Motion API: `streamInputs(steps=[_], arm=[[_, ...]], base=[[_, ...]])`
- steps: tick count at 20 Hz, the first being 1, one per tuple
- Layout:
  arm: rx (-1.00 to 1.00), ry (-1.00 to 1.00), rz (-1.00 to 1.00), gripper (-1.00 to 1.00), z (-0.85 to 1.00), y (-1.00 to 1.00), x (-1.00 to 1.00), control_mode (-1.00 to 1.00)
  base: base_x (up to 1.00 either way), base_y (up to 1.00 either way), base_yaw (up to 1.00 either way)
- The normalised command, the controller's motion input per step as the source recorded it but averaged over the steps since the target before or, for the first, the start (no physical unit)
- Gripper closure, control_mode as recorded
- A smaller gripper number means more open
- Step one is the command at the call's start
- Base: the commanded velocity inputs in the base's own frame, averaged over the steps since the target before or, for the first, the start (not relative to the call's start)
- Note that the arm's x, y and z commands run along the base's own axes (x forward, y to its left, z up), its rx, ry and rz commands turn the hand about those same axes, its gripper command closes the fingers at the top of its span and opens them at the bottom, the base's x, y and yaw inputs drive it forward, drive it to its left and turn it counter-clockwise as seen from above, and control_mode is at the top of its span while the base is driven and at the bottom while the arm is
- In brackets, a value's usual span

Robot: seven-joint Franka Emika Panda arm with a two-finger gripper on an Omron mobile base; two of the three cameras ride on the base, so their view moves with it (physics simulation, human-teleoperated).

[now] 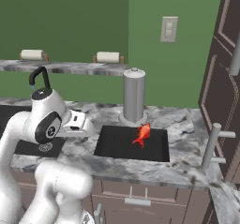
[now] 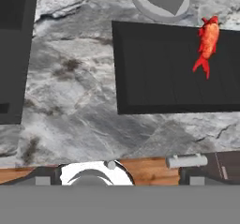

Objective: Take the fish out of the fridge, briefly rinse it in the sink, and place it on the tray next to the sink.

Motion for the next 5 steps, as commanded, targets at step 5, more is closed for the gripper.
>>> streamInputs(steps=[5], arm=[[-0.04,-0.40,0.17,-1.00,1.00,0.57,-0.61,-1.00]], base=[[0.00,0.00,0.00]])
